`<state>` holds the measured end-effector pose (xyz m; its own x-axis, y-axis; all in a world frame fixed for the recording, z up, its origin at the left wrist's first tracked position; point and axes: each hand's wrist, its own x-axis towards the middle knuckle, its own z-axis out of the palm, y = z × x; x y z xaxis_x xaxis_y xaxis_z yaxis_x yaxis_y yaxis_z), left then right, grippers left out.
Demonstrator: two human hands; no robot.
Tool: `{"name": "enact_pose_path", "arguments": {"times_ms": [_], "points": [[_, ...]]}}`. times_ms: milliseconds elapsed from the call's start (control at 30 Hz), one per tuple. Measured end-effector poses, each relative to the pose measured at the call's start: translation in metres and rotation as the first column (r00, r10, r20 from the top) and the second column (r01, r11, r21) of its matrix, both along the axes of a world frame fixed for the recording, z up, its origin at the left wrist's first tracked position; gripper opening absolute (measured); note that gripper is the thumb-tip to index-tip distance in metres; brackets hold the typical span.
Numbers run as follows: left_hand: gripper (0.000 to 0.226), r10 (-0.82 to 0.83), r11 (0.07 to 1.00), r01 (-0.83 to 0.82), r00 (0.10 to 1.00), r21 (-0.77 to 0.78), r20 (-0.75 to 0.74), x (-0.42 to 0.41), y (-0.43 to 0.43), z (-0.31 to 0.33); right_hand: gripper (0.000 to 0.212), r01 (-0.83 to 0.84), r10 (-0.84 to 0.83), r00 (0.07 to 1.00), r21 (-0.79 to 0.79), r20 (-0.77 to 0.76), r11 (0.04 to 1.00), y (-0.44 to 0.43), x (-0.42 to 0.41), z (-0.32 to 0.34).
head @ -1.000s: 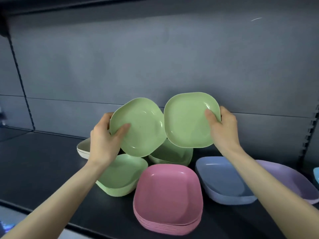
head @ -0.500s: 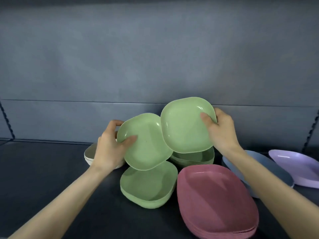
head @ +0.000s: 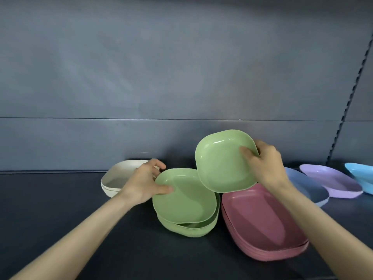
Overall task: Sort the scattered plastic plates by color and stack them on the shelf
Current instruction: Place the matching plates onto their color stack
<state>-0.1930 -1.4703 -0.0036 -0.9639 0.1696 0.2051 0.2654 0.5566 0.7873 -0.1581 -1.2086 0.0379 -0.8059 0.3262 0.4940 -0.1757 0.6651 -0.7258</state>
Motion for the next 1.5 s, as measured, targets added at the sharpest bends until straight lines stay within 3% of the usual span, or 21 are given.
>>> {"name": "enact_pose_path", "arguments": {"times_ms": [133, 300, 433, 533, 600, 800, 900, 967, 1067, 1200, 1400, 1500], "points": [[0.052, -0.077, 0.996, 0.078, 0.996, -0.043, 0.042, -0.006, 0.003, -0.008, 0.016, 0.003, -0.002, 0.999, -0.016, 0.041, 1.0, -0.003, -0.001, 0.001], [0.031, -0.142, 0.987, 0.144, 0.989, -0.068, 0.036, -0.01, -0.001, -0.019, 0.024, -0.003, 0.005, 0.998, -0.028, 0.064, 1.0, -0.005, -0.006, -0.001], [0.031, -0.113, 0.989, 0.107, 0.993, -0.105, -0.046, 0.001, 0.003, -0.027, 0.024, -0.003, 0.004, 0.997, -0.016, 0.081, 1.0, -0.009, -0.007, -0.004], [0.02, -0.029, 1.0, 0.03, 0.988, 0.004, -0.15, 0.012, 0.005, -0.025, 0.021, -0.008, 0.01, 0.996, -0.018, 0.088, 1.0, -0.012, -0.008, -0.005], [0.029, 0.0, 0.993, 0.016, 0.989, 0.113, -0.146, 0.017, 0.006, -0.022, 0.016, -0.028, 0.029, 0.995, -0.006, 0.095, 1.0, -0.016, -0.007, -0.005], [0.045, -0.177, 0.955, 0.203, 0.975, 0.216, -0.134, 0.032, 0.02, -0.026, 0.014, -0.123, 0.116, 0.981, 0.039, 0.158, 0.992, -0.039, -0.007, -0.011], [0.045, -0.132, 0.939, 0.171, 0.98, 0.298, -0.148, 0.033, 0.016, -0.031, 0.014, -0.206, 0.195, 0.964, 0.042, 0.182, 0.978, -0.044, -0.003, -0.013], [0.039, -0.065, 0.955, 0.115, 0.981, 0.275, -0.183, 0.03, 0.012, -0.034, 0.018, -0.259, 0.245, 0.947, 0.046, 0.208, 0.965, -0.043, -0.001, -0.016], [0.011, -0.027, 0.968, 0.079, 0.977, 0.24, -0.21, 0.029, 0.007, -0.039, 0.016, -0.307, 0.276, 0.918, 0.07, 0.286, 0.949, -0.04, -0.004, -0.02], [0.02, 0.034, 0.984, 0.011, 0.968, 0.176, -0.25, 0.028, 0.001, -0.041, 0.005, -0.329, 0.254, 0.905, 0.182, 0.341, 0.927, -0.039, -0.011, -0.027], [0.04, -0.009, 0.972, 0.052, 0.983, 0.23, -0.186, 0.028, -0.001, -0.044, 0.025, -0.341, 0.185, 0.888, 0.334, 0.421, 0.879, -0.04, -0.014, -0.033], [0.057, -0.018, 0.986, 0.038, 0.992, 0.164, -0.127, 0.027, -0.001, -0.048, 0.033, -0.377, 0.175, 0.872, 0.399, 0.458, 0.836, -0.039, -0.011, -0.034]]}}
